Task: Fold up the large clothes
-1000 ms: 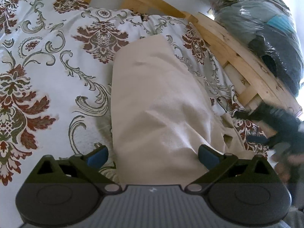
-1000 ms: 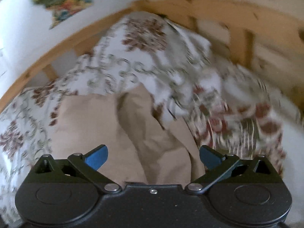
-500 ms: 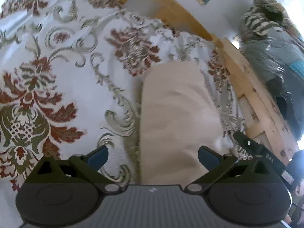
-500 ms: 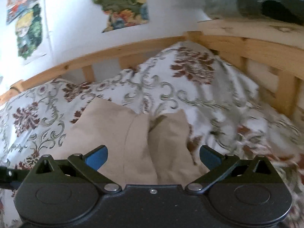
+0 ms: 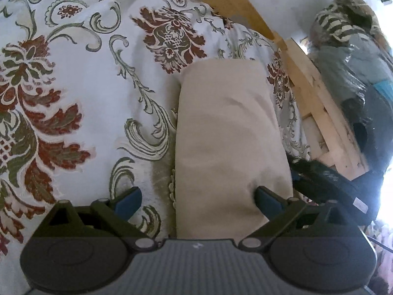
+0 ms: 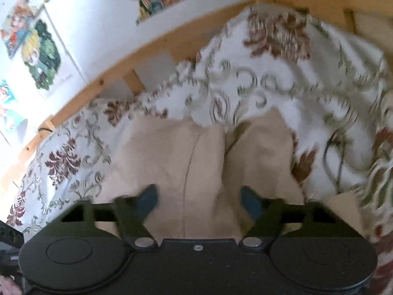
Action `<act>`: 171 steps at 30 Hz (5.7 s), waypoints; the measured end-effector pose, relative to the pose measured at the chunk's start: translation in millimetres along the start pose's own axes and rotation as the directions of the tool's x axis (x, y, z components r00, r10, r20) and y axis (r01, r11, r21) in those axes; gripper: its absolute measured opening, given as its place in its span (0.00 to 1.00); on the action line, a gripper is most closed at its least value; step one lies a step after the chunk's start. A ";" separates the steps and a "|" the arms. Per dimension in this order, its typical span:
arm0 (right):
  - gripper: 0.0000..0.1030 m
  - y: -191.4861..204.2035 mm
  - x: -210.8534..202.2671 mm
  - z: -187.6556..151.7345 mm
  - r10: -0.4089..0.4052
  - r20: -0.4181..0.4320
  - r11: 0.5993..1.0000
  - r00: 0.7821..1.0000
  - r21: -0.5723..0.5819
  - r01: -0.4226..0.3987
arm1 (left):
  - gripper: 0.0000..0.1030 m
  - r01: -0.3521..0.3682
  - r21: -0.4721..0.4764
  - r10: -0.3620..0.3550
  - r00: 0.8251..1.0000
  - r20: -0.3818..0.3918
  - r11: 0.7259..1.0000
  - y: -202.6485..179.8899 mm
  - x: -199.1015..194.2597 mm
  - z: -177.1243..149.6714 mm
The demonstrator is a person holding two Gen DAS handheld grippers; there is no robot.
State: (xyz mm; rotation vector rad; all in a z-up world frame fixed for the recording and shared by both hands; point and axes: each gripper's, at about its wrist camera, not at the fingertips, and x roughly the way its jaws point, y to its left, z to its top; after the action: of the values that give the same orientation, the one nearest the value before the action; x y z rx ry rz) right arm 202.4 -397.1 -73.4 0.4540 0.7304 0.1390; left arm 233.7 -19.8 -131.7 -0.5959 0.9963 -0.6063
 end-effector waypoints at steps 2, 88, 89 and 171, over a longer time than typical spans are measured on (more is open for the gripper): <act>0.14 2.1 3.3 -2.0 0.000 -0.021 1.000 1.000 0.004 0.000 | 0.96 -0.006 0.005 0.006 1.000 -0.002 1.000 -3.3 -0.6 0.0; 0.89 156.1 -74.1 -40.8 -0.084 0.315 0.933 0.945 -0.309 0.186 | 0.95 -0.498 0.157 0.456 0.857 0.241 0.853 -85.4 -114.9 29.0; 0.90 157.7 -84.0 -43.9 -0.082 0.326 0.937 0.942 -0.297 0.185 | 0.97 -0.507 0.177 0.453 0.849 0.273 0.844 -96.3 -124.7 23.7; 0.99 214.9 -230.4 -195.6 -0.130 0.359 0.928 0.924 -0.284 0.240 | 0.99 -0.649 0.283 0.500 0.740 0.450 0.706 -135.7 -254.4 -156.8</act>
State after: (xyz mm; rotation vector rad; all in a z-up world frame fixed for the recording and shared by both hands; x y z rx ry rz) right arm -92.2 -200.2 35.7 0.0847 0.4001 -0.0020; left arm -36.6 38.0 45.3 0.0366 0.6321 -0.1158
